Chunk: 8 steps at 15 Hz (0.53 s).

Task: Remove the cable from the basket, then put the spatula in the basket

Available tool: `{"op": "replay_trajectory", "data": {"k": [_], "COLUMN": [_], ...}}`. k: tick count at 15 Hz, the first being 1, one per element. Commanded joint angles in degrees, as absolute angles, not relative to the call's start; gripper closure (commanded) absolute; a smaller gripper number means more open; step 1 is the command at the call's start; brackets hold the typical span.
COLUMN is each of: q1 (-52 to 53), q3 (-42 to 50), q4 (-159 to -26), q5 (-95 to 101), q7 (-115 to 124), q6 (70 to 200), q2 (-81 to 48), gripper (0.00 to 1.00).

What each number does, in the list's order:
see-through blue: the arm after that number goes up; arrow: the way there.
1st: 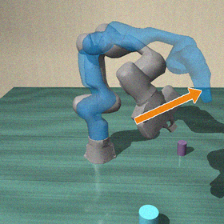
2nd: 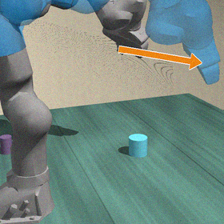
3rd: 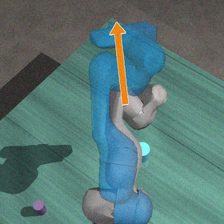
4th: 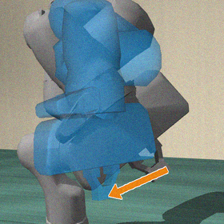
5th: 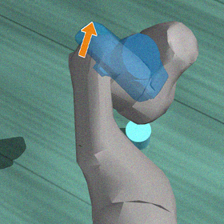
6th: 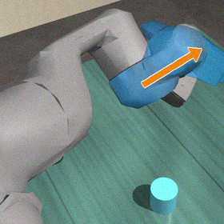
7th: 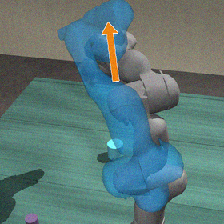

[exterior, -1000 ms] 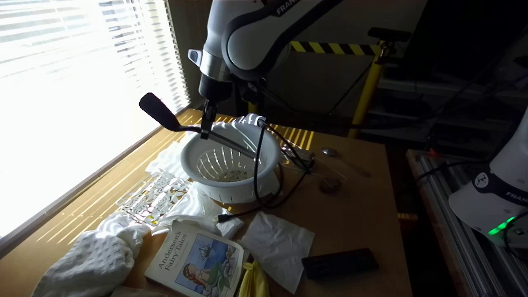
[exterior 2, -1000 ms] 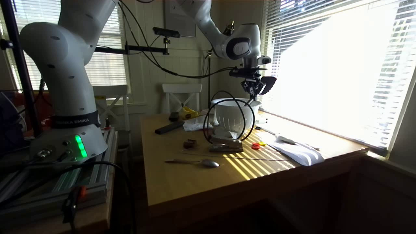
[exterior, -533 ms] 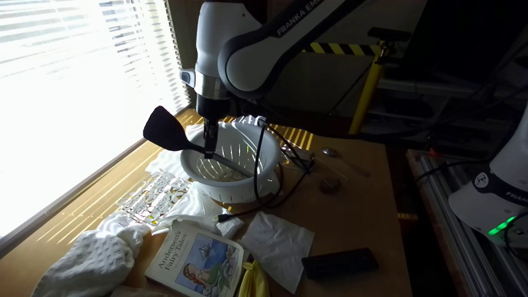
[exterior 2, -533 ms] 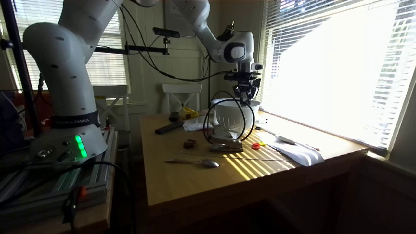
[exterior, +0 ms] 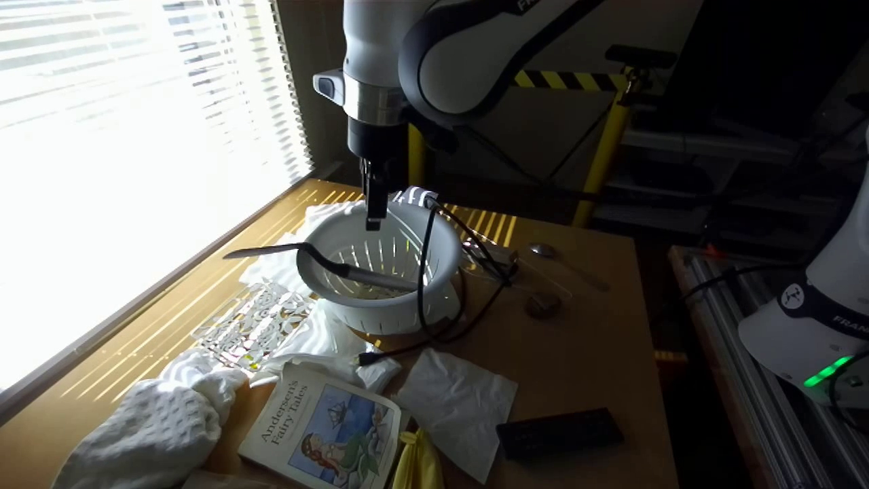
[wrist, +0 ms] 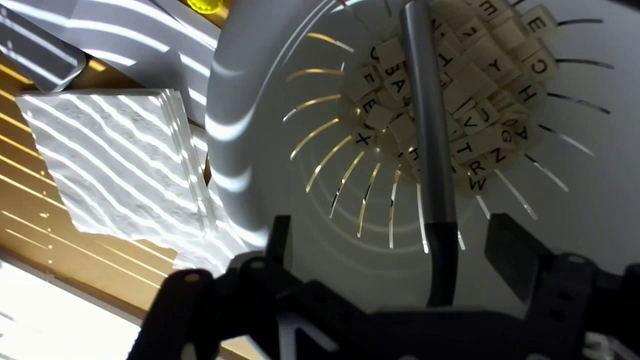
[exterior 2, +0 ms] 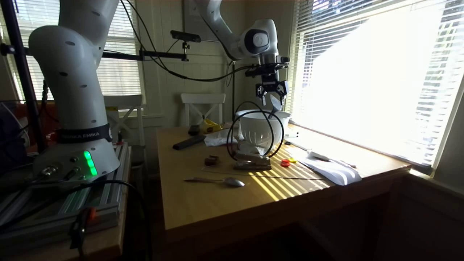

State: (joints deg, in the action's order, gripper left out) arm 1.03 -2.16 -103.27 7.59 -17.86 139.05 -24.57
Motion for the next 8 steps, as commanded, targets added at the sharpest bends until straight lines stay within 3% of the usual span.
{"op": "replay_trajectory", "data": {"k": [1,8], "q1": [0.46,0.25], "q3": [-1.99,-1.39], "q4": [-104.18,-105.65], "q5": [8.08,8.3], "q7": [-17.69,-17.66], "q6": [138.58,138.56], "q2": [-23.56,-22.8], "gripper": [0.0,0.0]}}
